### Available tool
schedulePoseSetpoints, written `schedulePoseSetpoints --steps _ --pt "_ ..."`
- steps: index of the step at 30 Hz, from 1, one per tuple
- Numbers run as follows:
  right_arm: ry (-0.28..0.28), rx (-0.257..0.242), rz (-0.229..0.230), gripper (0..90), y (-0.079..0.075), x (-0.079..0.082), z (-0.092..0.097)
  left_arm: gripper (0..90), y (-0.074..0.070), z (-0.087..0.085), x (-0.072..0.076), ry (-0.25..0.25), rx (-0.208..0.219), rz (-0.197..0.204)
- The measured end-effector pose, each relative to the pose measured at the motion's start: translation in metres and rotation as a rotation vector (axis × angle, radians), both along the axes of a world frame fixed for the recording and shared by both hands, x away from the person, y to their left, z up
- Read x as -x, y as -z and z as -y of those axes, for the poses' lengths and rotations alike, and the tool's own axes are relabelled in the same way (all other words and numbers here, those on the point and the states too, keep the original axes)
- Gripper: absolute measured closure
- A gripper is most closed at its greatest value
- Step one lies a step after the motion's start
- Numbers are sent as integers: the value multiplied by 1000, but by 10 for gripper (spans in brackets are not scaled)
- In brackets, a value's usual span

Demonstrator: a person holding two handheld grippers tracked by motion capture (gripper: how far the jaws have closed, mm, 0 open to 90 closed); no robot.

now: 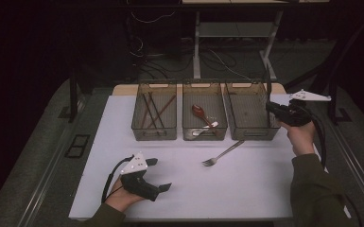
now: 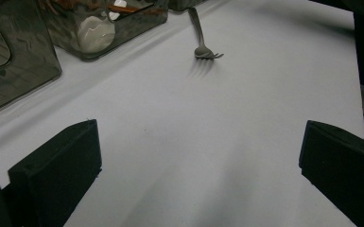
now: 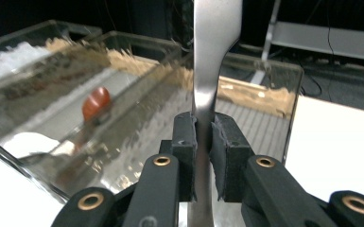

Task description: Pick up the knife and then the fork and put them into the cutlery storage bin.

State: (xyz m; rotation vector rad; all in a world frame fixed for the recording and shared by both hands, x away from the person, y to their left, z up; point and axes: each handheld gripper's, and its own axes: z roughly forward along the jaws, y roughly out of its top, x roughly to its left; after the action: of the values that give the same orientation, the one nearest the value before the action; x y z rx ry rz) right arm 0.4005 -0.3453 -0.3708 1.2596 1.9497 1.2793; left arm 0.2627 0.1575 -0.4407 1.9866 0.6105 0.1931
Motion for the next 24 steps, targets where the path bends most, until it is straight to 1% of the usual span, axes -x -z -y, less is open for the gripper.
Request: schedulePoseSetpoints --steps 6,10,13,19,22,24 --pt "17 11 -65 797 15 -3 7 0 0 0 0 2 -1 1" --pt "10 32 -108 796 22 -3 8 0 1 0 0 2 -5 -1" --pt "10 51 -122 796 25 -3 8 0 1 1 0 4 -7 0" --pt "17 47 -138 795 27 -4 9 0 1 1 0 3 -9 -3" --pt "15 49 -154 795 29 -6 9 0 1 1 0 5 -8 -2" --pt "8 59 -159 795 29 -9 8 0 1 1 0 4 -8 -2"
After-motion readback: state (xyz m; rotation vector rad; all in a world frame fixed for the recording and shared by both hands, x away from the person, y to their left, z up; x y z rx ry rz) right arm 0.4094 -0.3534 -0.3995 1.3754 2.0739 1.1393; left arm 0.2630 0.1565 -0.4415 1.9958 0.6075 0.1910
